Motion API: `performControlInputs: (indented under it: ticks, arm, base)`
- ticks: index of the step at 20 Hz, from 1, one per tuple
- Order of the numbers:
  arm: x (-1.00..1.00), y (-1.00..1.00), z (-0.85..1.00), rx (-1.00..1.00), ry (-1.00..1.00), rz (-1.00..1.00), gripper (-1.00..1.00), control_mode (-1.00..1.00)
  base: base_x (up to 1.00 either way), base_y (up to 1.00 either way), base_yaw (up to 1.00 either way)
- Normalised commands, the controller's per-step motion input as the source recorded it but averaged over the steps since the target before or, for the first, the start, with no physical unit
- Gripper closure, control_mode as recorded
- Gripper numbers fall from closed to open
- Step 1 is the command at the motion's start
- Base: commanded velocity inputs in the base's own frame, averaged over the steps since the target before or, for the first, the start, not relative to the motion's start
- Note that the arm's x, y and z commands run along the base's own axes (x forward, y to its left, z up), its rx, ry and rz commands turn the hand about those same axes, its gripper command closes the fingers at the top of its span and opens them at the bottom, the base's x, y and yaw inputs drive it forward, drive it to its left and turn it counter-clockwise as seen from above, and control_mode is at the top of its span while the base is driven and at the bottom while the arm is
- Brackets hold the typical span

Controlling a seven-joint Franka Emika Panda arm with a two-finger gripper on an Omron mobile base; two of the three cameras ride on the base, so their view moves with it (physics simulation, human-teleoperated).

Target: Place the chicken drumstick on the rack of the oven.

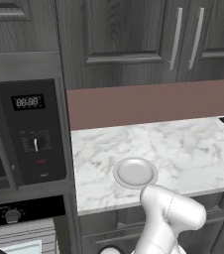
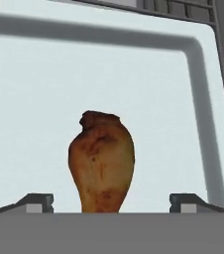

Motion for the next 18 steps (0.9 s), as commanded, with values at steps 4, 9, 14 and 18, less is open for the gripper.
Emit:
performControlInputs:
  ticks: [4, 9, 14, 18]
  arm:
    - [-0.37, 0.0, 0.52, 0.0, -0.09, 0.0, -1.0, -1.0]
    - [-0.54, -0.07, 0.71, 0.02, -0.03, -0.03, -1.0, -1.0]
    - [-0.54, -0.53, 0.84, 0.14, -0.06, -0.02, -1.0, -1.0]
    - [-0.52, -0.79, 0.81, 0.24, -0.07, -0.02, -1.0, -1.0]
  base:
    - [0.0, 0.0, 0.0]
    - [0.0, 0.0, 0.0]
    - [0.0, 0.0, 0.0]
    - [0.0, 0.0, 0.0]
